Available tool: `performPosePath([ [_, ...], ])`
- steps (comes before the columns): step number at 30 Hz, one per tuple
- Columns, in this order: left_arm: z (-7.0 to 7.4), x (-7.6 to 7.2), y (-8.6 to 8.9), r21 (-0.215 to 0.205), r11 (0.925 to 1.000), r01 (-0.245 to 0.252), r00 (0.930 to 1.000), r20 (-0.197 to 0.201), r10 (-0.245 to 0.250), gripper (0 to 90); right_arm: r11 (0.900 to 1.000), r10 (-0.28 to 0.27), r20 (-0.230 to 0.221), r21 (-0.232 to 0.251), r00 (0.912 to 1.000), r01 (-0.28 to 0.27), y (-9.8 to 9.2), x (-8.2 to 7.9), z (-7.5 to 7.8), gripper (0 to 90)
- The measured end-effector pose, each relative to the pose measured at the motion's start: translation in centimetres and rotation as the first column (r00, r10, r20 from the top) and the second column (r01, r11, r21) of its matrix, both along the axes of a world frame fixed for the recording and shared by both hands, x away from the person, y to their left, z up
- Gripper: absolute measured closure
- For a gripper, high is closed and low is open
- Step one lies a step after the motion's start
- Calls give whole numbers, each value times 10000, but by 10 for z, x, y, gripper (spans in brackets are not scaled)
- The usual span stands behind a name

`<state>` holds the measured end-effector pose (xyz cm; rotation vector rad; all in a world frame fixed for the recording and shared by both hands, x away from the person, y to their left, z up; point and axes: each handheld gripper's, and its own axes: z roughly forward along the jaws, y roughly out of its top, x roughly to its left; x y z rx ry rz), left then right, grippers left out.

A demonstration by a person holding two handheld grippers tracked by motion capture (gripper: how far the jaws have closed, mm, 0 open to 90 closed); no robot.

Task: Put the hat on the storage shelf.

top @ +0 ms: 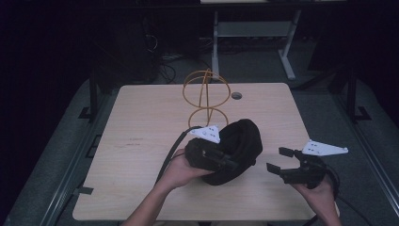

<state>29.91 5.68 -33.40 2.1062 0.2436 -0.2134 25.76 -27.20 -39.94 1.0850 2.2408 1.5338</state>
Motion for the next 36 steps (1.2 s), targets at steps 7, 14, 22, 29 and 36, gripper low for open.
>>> performPosePath([
  [7,13,4,-3,-319,9994,158,9999,63,-156,772,9976,441,472,513,9979,-465,3,-2,17,146],
  [14,19,4,-10,-455,9980,441,9989,168,-434,771,9959,648,802,582,9947,-696,12,5,28,157],
  [22,24,-2,-21,-431,9934,1059,9940,330,-1045,769,9940,946,904,468,9914,-991,18,15,28,389],
  [29,31,-4,-23,-510,9914,1209,9917,513,-1183,769,9895,1223,1422,595,9823,-1318,19,10,31,707],
  [36,32,-2,-17,-628,9923,1071,9932,529,-1039,760,9876,1371,1584,545,9778,-1473,18,6,36,863],
])
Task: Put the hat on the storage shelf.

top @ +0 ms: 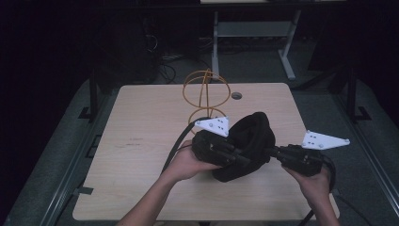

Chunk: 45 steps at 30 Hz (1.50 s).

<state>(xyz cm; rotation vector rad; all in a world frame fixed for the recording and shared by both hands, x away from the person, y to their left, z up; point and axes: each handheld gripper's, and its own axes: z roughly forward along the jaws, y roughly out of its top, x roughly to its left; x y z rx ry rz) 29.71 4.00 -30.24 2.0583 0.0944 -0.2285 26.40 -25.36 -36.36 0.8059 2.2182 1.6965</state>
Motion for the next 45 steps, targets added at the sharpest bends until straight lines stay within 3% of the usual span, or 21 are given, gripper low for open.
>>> performPosePath([
  [8,-4,3,15,-209,9984,-525,9986,-57,524,718,9998,-183,159,-51,9997,184,-2,-2,21,870],
  [16,-7,4,27,-260,9940,-1058,9943,101,1061,668,9992,-315,320,-248,9990,323,9,1,44,873],
  [24,-7,4,39,-21,9840,-1779,9819,660,1777,597,9988,-365,427,-318,9984,378,14,6,57,874],
  [31,-9,3,55,105,9747,-2232,9718,808,2217,565,9967,-666,488,-426,9966,687,10,12,68,874],
  [38,-18,2,81,311,9541,-2978,9505,1028,2933,526,9948,-893,656,-429,9938,922,6,19,85,875],
  [39,-20,3,86,375,9491,-3128,9450,1123,3071,519,9949,-887,664,-432,9938,917,6,21,87,874],
  [40,-26,3,95,496,9368,-3463,9332,1205,3386,496,9942,-932,691,-481,9932,966,6,24,93,874],
  [41,-26,3,95,496,9368,-3463,9332,1205,3386,489,9942,-932,691,-481,9932,966,6,24,93,874],
  [45,-38,5,113,776,9137,-3989,9133,1230,3883,457,9935,-932,743,-587,9929,976,9,31,103,874],
])
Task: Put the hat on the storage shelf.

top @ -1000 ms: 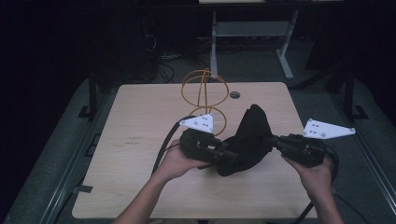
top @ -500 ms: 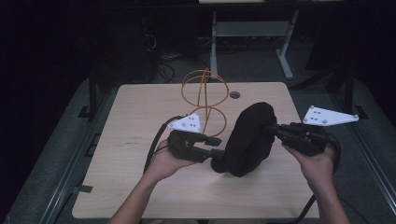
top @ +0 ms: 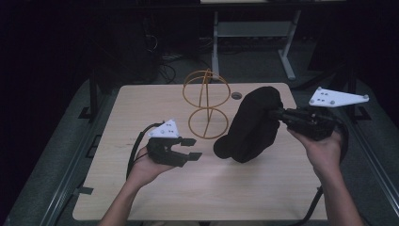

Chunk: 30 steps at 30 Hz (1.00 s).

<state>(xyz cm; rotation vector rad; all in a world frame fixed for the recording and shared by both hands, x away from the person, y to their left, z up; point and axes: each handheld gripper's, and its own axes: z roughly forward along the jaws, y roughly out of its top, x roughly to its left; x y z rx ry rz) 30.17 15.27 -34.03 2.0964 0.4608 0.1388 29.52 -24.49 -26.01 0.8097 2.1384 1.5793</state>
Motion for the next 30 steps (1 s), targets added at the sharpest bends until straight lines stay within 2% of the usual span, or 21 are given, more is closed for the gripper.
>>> performPosePath([
  [2,-8,1,9,298,9992,-265,9996,142,261,443,10000,10,46,-42,10000,-9,2,5,6,874],
  [5,-19,1,19,515,9964,-672,9976,188,663,423,10000,-33,101,-73,9999,33,4,10,15,874],
  [7,-31,2,30,647,9932,-970,9953,85,967,415,9999,-48,229,-162,9997,52,7,17,25,874],
  [8,-31,2,30,647,9932,-970,9953,85,967,411,9999,-48,229,-162,9997,52,7,17,25,874],
  [9,-37,3,35,682,9911,-1143,9934,48,1143,411,9998,-52,283,-188,9996,57,9,19,29,874],
  [11,-45,5,41,711,9887,-1318,9912,-40,1324,380,9998,-84,377,-202,9993,91,13,27,41,873],
  [12,-51,7,44,739,9866,-1455,9891,-114,1467,380,9998,-84,377,-202,9993,91,13,27,41,873],
  [13,-61,9,49,732,9832,-1672,9853,-239,1693,361,9995,-94,384,-283,9992,105,16,32,48,873],
  [14,-61,9,49,732,9832,-1672,9853,-239,1693,360,9995,-94,384,-283,9992,105,16,32,48,873],
  [15,-68,11,53,1052,9781,-1793,9830,-216,1825,352,9991,-102,413,-397,9991,118,21,38,57,873],
  [16,-68,11,53,1052,9781,-1793,9830,-216,1825,342,9991,-102,413,-397,9991,118,21,38,57,873],
  [17,-71,12,55,1134,9737,-1978,9795,-146,2007,342,9990,-85,446,-435,9990,105,24,41,61,873],
  [19,-74,13,60,1077,9703,-2167,9755,-152,2195,325,9980,-73,490,-628,9988,104,33,51,73,873],
  [22,-74,14,63,1198,9668,-2257,9736,-68,2281,322,9973,-50,516,-735,9987,88,39,58,80,873],
  [25,-74,13,65,1150,9670,-2275,9734,-19,2292,315,9953,64,471,-964,9989,-18,54,73,92,872],
  [26,-74,13,65,1147,9667,-2290,9730,-41,2309,315,9953,64,471,-964,9989,-18,54,73,92,872],
  [28,-75,13,66,1126,9664,-2309,9727,19,2321,312,9943,104,414,-1061,9991,-60,63,82,96,872],
  [29,-77,14,67,1130,9661,-2320,9723,-2,2336,312,9929,163,319,-1186,9994,-124,71,91,99,872],
  [30,-77,14,67,1130,9661,-2320,9723,-2,2336,312,9929,163,319,-1186,9994,-124,71,91,99,872],
])
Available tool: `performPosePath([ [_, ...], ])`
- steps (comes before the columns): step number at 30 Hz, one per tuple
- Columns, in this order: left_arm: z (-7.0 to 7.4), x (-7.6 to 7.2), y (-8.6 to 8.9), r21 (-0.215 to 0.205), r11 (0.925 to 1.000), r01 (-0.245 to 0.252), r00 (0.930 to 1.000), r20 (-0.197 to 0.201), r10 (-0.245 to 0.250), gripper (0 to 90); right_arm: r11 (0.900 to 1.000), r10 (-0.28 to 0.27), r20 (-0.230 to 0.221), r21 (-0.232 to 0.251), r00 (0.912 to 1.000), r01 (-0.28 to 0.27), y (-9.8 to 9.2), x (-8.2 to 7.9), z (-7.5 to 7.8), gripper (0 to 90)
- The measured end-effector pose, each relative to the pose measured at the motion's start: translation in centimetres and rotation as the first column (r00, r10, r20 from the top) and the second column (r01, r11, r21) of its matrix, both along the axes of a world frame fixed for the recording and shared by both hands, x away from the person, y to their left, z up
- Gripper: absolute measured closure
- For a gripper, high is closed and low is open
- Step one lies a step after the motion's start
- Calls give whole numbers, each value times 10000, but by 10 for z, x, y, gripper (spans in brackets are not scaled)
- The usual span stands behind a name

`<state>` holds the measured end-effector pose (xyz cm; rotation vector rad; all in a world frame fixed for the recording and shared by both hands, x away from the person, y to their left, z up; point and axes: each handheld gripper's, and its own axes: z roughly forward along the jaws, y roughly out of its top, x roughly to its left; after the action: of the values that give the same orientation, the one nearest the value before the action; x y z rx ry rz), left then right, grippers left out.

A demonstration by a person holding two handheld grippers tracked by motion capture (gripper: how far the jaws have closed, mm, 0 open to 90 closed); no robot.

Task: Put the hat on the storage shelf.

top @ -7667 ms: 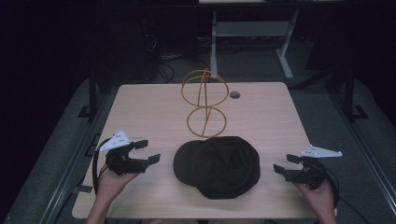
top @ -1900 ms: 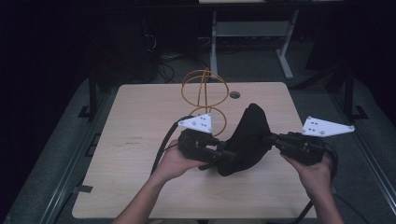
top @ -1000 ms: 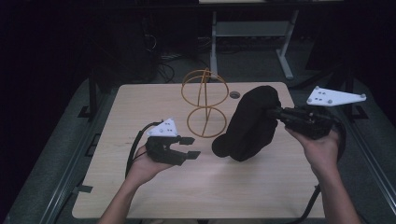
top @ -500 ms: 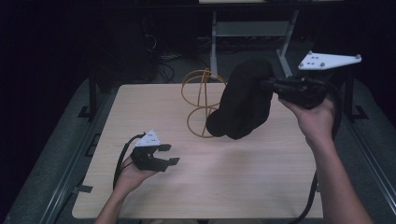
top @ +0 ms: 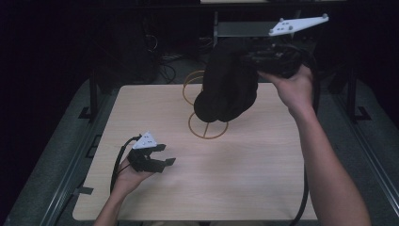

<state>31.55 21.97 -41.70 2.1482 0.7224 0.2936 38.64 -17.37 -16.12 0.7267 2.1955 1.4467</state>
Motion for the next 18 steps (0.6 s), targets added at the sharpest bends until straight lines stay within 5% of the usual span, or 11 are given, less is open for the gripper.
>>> performPosePath([
  [11,-4,1,5,-203,9997,-131,9999,-30,130,306,9997,45,-679,-220,9977,-60,42,54,-6,871],
  [18,-1,3,13,-508,9981,-346,9994,72,350,305,9994,23,-983,-327,9952,-56,56,72,-17,870],
])
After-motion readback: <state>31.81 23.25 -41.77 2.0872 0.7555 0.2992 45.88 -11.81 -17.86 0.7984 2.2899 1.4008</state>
